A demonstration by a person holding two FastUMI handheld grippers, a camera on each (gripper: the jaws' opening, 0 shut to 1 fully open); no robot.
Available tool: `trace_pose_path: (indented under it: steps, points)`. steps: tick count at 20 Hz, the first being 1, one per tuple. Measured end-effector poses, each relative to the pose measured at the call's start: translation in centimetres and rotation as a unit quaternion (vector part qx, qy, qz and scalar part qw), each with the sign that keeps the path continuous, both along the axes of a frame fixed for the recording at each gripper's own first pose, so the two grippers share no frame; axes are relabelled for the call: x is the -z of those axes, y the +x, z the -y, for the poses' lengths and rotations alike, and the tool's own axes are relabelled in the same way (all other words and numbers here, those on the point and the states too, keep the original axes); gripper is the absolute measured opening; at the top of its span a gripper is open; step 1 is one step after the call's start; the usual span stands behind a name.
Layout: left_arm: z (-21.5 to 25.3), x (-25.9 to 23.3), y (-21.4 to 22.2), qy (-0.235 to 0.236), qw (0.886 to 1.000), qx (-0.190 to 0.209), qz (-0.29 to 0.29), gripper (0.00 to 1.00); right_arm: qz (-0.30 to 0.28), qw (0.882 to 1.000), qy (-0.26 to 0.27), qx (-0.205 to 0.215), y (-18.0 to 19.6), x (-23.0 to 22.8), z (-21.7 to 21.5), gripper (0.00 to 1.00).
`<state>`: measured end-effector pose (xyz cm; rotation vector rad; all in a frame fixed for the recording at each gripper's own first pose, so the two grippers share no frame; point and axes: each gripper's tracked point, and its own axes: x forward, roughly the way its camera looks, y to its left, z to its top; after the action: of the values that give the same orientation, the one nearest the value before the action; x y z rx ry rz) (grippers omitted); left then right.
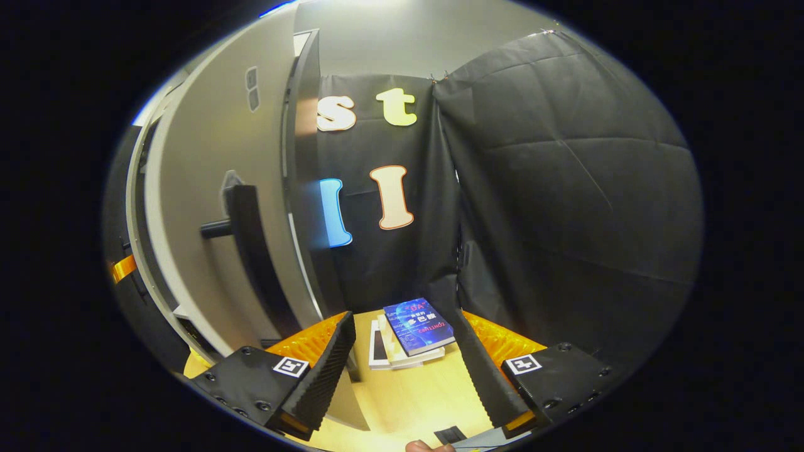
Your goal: Open the right door of the double-door shoe cabinet with the right hand, and open the left door with the left hand.
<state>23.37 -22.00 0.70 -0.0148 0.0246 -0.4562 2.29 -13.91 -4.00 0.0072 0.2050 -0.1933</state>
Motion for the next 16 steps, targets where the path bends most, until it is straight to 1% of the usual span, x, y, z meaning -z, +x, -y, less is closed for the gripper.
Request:
trace_pose_path:
  steps: [5, 6, 7, 9, 10, 11, 16]
  points:
    - [-0.3, -0.4, -0.4, -0.019, 1.000, 0.003, 0.005, 0.05, 0.007, 1.000, 0.014, 0.019, -2.9, 0.5, -0.4, 0.98]
    - [-0.2, -0.5, -0.4, -0.025, 1.000, 0.001, 0.008, 0.05, 0.008, 1.000, 0.009, 0.024, -3.2, 0.6, -0.3, 0.95]
    - [-0.2, -0.7, -0.4, -0.027, 1.000, 0.000, 0.010, 0.05, 0.010, 1.000, 0.004, 0.028, -3.4, 0.6, -0.3, 0.98]
    - [-0.5, -0.7, -0.5, -0.026, 1.000, -0.004, 0.011, 0.05, 0.012, 1.000, -0.002, 0.023, -3.8, 0.6, -1.1, 0.98]
    - [-0.7, -0.6, -0.5, -0.026, 1.000, -0.007, 0.011, 0.05, 0.012, 1.000, -0.003, 0.018, -3.9, 0.8, -1.5, 1.00]
    - [-0.8, -0.7, -0.5, -0.027, 1.000, -0.011, 0.012, 0.05, 0.011, 1.000, -0.003, 0.014, -4.0, 0.9, -1.9, 0.98]
    - [-1.6, -0.5, -0.4, -0.017, 0.999, -0.024, 0.015, 0.05, 0.004, 1.000, -0.002, 0.011, -4.3, 2.0, -2.2, 0.98]
